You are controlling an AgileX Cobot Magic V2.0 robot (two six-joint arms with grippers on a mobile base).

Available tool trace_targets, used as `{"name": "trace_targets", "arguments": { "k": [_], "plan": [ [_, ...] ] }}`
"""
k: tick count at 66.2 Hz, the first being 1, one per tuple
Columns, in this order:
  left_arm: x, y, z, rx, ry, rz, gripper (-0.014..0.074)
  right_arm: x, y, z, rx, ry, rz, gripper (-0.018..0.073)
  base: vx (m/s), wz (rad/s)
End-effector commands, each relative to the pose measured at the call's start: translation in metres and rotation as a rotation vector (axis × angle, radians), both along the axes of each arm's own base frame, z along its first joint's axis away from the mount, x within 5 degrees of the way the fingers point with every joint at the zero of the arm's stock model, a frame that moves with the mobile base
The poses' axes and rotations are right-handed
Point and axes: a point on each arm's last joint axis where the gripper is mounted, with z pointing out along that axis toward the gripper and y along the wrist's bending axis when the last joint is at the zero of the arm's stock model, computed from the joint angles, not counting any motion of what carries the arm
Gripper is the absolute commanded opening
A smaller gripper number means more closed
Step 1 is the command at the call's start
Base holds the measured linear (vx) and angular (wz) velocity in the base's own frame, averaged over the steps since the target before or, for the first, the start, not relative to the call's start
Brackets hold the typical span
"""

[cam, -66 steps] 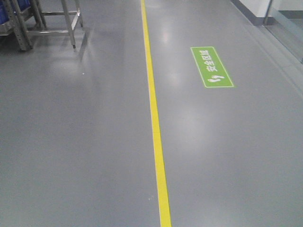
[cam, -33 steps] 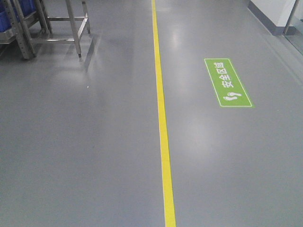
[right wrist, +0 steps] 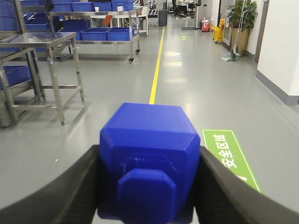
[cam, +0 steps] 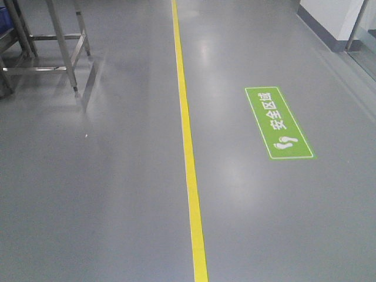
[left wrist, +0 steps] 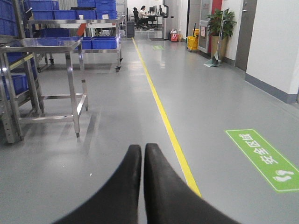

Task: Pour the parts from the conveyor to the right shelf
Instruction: 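Drive along the yellow floor line carrying the block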

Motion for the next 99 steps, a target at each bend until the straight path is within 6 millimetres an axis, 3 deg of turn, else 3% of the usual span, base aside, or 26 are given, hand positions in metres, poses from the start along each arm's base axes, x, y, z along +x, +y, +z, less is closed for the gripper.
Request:
{"name": "trace_targets", "arguments": {
  "k": [1, 99],
  "plan": [
    [0.0005, -0.0005, 0.0124, -0.015, -0.077, -0.007, -0.0006, -0.0008, 0.0008, 0.0148, -0.008, -0.094, 0.013, -0.0004, 0.66, -0.06],
    [0.0005, -0.0005, 0.0124, -0.015, -0.077, -0.007, -0.0006, -0.0008, 0.0008, 0.0148, -0.008, -0.094, 0.013, -0.0004, 0.72, 0.05]
  ]
}}
